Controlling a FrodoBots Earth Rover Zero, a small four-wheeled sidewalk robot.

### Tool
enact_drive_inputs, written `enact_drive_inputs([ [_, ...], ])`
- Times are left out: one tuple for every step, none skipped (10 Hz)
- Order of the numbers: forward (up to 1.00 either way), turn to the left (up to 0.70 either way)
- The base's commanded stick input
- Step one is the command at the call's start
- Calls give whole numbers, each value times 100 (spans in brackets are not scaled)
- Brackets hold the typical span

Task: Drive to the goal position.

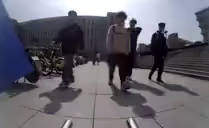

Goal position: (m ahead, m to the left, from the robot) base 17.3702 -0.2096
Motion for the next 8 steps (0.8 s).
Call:
enact_drive_inputs([
  [70,1],
  [70,1],
  [70,1],
  [70,1],
  [70,1],
  [70,1],
  [70,1],
  [70,1],
])
